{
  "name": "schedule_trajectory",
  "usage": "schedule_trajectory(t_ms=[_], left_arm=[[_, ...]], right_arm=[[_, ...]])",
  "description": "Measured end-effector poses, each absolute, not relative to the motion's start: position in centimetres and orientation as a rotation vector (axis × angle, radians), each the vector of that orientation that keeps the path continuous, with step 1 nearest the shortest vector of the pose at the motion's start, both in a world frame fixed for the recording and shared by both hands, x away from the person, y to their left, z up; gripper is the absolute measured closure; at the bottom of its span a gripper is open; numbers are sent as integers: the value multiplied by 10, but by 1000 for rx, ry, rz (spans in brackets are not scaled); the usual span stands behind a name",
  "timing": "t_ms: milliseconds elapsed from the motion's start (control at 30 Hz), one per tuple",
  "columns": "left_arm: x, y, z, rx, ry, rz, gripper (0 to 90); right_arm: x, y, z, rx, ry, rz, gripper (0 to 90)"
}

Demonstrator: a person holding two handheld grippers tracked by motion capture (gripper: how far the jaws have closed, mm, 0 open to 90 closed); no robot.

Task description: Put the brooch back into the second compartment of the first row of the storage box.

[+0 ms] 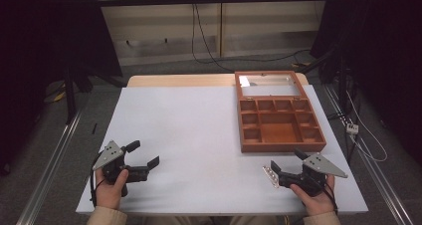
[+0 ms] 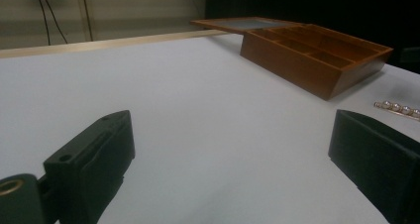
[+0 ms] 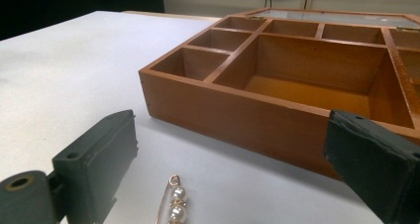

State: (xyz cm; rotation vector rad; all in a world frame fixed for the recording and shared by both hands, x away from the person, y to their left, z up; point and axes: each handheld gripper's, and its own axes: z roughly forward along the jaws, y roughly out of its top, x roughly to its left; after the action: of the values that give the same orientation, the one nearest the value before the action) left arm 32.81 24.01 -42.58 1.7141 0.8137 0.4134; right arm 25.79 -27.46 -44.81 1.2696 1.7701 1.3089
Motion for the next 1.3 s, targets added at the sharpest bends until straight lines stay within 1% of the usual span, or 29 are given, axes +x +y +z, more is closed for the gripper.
schedule_trajectory(t_ms=[400,433,567,600,667,733,767,833,900,933,967,1300], left_arm=[[328,240,-425,1719,808,417,40],[328,240,-425,1719,808,417,39],[329,239,-426,1725,806,420,40],[329,238,-426,1727,806,418,40],[329,238,-426,1728,805,418,40],[330,236,-426,1732,805,416,40],[330,236,-426,1732,803,415,40],[331,234,-426,1738,798,417,40],[331,234,-426,1739,797,417,39],[331,234,-426,1739,797,414,40],[332,234,-426,1741,794,415,40],[332,233,-426,1738,795,415,40]], right_arm=[[259,-272,-444,1254,1921,1251,67],[259,-272,-443,1260,1943,1244,97],[256,-273,-443,1243,2053,1207,296],[256,-273,-443,1246,2080,1194,335],[255,-273,-445,1248,2116,1172,379],[254,-273,-446,1256,2161,1172,483],[253,-273,-447,1257,2178,1173,467],[252,-272,-448,1260,2193,1157,521],[251,-272,-448,1255,2211,1150,533],[248,-270,-449,1245,2230,1127,563],[248,-269,-449,1242,2232,1117,572],[247,-264,-456,1237,2285,1024,607]])
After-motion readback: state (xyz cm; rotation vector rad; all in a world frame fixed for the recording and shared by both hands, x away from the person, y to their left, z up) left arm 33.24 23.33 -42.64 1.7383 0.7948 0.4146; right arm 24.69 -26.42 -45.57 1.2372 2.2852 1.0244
